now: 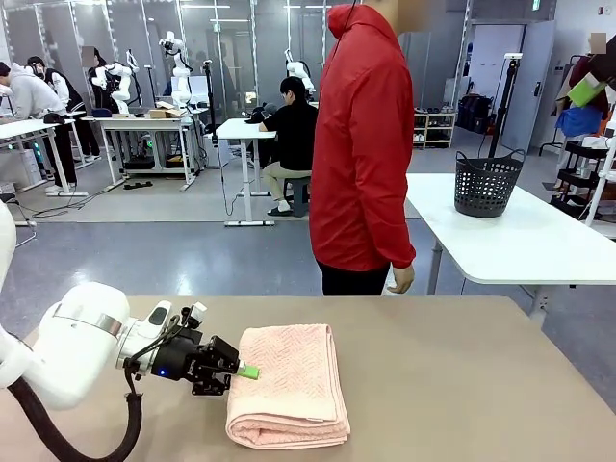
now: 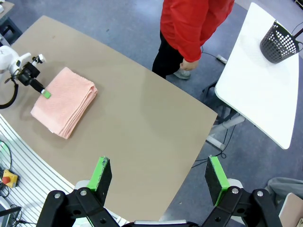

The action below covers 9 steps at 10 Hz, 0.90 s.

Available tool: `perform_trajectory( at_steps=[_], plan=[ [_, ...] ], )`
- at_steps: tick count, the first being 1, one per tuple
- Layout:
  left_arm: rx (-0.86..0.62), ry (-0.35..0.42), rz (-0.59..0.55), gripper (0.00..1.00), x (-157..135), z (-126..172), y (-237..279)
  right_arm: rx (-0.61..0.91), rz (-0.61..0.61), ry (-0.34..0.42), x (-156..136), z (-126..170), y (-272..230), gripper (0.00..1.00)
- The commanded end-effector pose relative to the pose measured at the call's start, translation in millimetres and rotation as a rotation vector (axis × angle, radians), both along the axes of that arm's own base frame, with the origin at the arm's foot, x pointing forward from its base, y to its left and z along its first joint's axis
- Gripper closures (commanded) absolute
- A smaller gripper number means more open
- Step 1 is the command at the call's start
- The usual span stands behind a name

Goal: Fold the towel.
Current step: Pick up the 100 cm Hotel Towel and place it on the left side of the table.

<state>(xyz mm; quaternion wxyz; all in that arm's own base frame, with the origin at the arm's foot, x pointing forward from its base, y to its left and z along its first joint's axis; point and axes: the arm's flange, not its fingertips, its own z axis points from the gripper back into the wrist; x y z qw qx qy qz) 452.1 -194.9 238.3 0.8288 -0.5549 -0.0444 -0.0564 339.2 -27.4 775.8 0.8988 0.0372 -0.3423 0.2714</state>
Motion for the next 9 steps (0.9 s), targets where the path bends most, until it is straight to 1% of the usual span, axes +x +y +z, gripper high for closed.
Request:
perform_trajectory(
  at_steps=[1, 2, 4, 5, 7, 9],
  plan=[
    [-0.006, -0.023, -0.004, 1.00, 3.7, 2.0, 0.9, -0.009, 0.008, 0.003, 0.3, 0.6, -2.3, 0.00],
    [0.016, -0.039, -0.001, 1.00, 1.5, 5.7, 3.6, -0.009, 0.008, 0.003, 0.3, 0.6, -2.3, 0.00],
    [0.017, -0.045, -0.011, 1.00, -2.7, 9.9, 13.9, -0.009, 0.008, 0.003, 0.3, 0.6, -2.3, 0.00],
    [0.017, -0.057, 0.006, 1.00, -6.3, 14.5, 27.3, -0.009, 0.008, 0.003, 0.3, 0.6, -2.3, 0.00],
    [0.062, -0.108, 0.028, 1.00, -12.6, 34.7, 65.7, -0.009, 0.008, 0.003, 0.3, 0.6, -2.3, 0.00],
    [0.124, -0.117, 0.018, 1.00, -14.2, 60.3, 123.7, -0.009, 0.008, 0.003, 0.3, 0.6, -2.3, 0.00]
  ],
)
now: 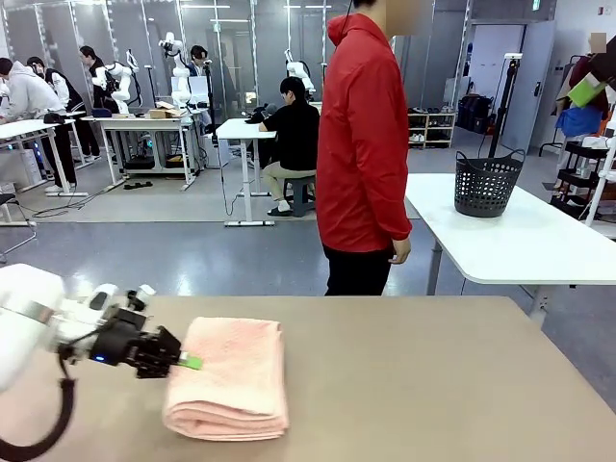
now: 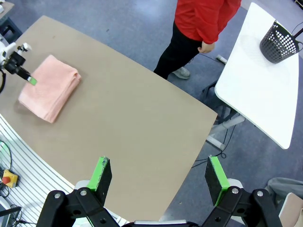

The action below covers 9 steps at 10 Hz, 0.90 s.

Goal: Fold the towel.
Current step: Pick up the 100 cm Hotel Towel and place it on the left side of the table.

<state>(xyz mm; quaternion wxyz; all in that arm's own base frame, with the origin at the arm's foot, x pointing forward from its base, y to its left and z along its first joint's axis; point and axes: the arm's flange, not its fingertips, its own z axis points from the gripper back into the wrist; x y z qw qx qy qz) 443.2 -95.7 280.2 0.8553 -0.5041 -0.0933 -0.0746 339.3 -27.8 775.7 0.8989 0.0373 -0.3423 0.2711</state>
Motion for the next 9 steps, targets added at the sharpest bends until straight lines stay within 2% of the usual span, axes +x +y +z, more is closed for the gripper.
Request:
perform_trajectory(
  at_steps=[1, 5, 6, 9],
  plan=[
    [0.048, -0.020, -0.014, 1.00, -6.9, 31.6, 52.3, -0.010, 0.008, 0.003, 0.2, 0.7, -2.0, 0.00],
    [0.218, 0.009, -0.013, 1.00, -4.2, 67.1, 161.9, -0.010, 0.008, 0.003, 0.2, 0.7, -2.0, 0.00],
    [0.290, 0.007, -0.069, 1.00, -0.4, 73.0, 181.4, -0.010, 0.008, 0.003, 0.2, 0.7, -2.0, 0.00],
    [0.375, 0.015, -0.067, 1.00, 12.2, 87.6, 226.8, -0.010, 0.008, 0.003, 0.2, 0.7, -2.0, 0.00]
  ],
)
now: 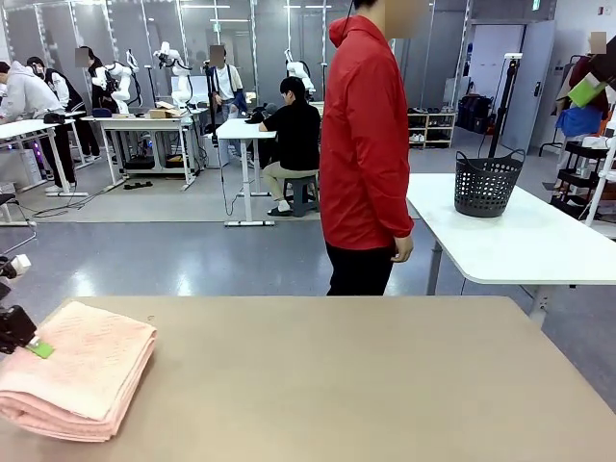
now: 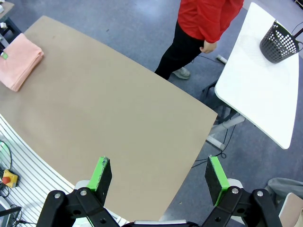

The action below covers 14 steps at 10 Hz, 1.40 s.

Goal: Fold the towel.
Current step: Pick up the 100 cm Hotel Towel and place it on the left side of the table.

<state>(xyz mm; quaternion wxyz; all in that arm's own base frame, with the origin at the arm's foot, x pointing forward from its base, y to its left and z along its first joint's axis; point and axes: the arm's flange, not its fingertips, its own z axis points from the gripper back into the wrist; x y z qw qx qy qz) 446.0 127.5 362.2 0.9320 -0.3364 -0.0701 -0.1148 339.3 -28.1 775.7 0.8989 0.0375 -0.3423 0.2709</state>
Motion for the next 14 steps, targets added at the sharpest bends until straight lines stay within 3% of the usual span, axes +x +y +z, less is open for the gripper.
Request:
perform_trajectory(
  at_steps=[1, 2, 3, 4, 6, 8, 9, 10, 13, 14],
  plan=[
    [0.024, 0.038, -0.010, 1.00, 12.7, 6.8, 8.0, -0.010, 0.009, 0.003, 0.2, 0.7, -1.6, 0.00],
    [0.012, 0.033, 0.005, 0.58, 14.7, 7.8, 11.0, -0.010, 0.009, 0.003, 0.2, 0.7, -1.6, 0.00],
    [0.034, 0.041, 0.018, 0.49, 16.2, 6.6, 9.4, -0.010, 0.009, 0.003, 0.2, 0.7, -1.6, 0.00],
    [0.044, 0.050, 0.026, 0.21, 16.0, 6.9, 7.2, -0.010, 0.009, 0.003, 0.2, 0.7, -1.6, 0.00],
    [0.093, 0.053, 0.056, 0.00, 13.2, 9.8, 5.2, -0.010, 0.009, 0.003, 0.2, 0.7, -1.6, 0.00],
    [0.179, 0.073, 0.096, 0.00, 9.9, 14.9, 2.0, -0.010, 0.009, 0.003, 0.2, 0.7, -1.6, 0.00],
    [0.237, 0.067, 0.125, 0.07, 4.9, 22.9, 1.7, -0.010, 0.009, 0.003, 0.2, 0.7, -1.6, 0.00],
    [0.266, 0.057, 0.135, 0.00, -0.3, 31.0, 0.0, -0.010, 0.009, 0.003, 0.2, 0.7, -1.6, 0.00],
    [0.307, 0.043, 0.161, 0.00, -12.6, 46.4, -11.2, -0.010, 0.009, 0.003, 0.2, 0.7, -1.6, 0.00],
    [0.317, 0.051, 0.118, 0.00, -16.7, 47.3, -15.9, -0.010, 0.009, 0.003, 0.2, 0.7, -1.6, 0.00]
  ],
)
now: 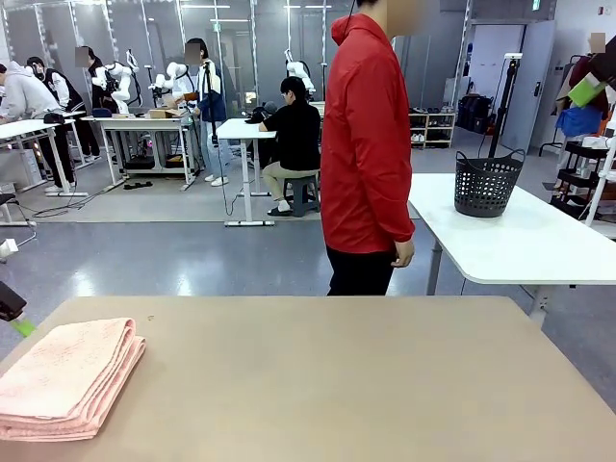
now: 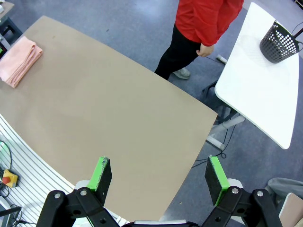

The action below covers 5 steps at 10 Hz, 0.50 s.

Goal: Fold the towel.
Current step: Pick up the 100 cm Hotel Towel and place it on the left side of the table.

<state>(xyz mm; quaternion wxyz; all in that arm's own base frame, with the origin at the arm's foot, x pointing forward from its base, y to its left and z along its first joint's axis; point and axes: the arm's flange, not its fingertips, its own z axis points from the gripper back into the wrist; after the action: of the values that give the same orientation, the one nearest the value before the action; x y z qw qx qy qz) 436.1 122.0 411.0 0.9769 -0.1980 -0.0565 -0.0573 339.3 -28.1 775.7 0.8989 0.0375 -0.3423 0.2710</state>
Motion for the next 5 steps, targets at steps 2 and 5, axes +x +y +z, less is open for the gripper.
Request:
perform_trajectory(
  at_steps=[2, 5],
  plan=[
    [-0.008, -0.002, 0.011, 0.00, 5.6, -1.9, 7.1, -0.010, 0.008, 0.003, 0.2, 0.7, -1.7, 0.00],
    [-0.008, -0.002, 0.011, 0.00, 5.6, -1.9, 7.1, -0.010, 0.008, 0.003, 0.2, 0.7, -1.7, 0.00]
  ],
)
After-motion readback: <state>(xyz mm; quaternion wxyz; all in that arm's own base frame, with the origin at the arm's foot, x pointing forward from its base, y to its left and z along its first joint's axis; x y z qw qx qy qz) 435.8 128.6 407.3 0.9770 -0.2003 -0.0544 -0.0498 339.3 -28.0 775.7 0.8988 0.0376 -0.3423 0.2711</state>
